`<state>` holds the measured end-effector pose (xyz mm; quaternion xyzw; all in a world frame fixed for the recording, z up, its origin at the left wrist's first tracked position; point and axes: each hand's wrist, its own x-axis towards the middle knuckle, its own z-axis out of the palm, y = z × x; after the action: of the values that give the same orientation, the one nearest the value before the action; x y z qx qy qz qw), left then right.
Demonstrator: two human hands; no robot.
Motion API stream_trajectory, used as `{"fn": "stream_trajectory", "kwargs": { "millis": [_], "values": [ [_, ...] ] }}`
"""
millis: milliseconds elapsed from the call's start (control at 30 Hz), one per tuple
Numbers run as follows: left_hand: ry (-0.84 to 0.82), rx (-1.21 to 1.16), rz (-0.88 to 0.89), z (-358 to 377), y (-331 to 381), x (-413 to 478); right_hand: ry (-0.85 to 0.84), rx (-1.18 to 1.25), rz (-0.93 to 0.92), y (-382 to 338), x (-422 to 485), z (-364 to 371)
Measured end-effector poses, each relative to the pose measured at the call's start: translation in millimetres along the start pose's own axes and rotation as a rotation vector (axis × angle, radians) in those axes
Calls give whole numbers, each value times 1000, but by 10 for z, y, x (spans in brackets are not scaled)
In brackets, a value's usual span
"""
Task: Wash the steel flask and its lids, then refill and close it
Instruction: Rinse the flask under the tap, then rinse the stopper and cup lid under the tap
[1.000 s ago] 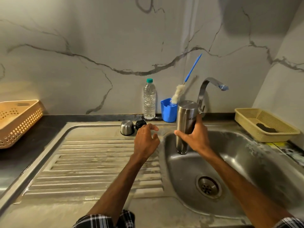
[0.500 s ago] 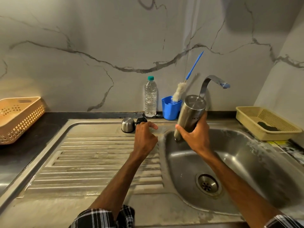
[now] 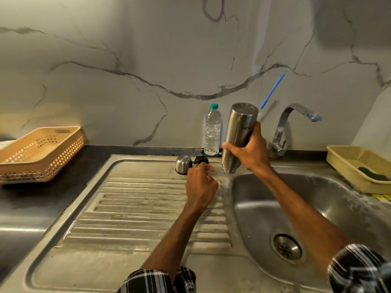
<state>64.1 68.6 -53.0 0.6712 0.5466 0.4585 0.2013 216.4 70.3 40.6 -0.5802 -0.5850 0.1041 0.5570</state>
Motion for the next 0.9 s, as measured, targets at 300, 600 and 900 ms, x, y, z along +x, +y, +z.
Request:
{"fn": "stream_trajectory", "kwargs": {
  "millis": [300, 600, 900],
  "values": [
    [73, 42, -58, -25, -15, -22, -92, -67, 70, 89, 324, 544],
    [38, 55, -95, -45, -88, -14, -97, -108, 87, 169, 365, 655],
    [79, 85, -71, -61, -108, 26, -153, -150, 133, 186, 353, 603]
  ]
}}
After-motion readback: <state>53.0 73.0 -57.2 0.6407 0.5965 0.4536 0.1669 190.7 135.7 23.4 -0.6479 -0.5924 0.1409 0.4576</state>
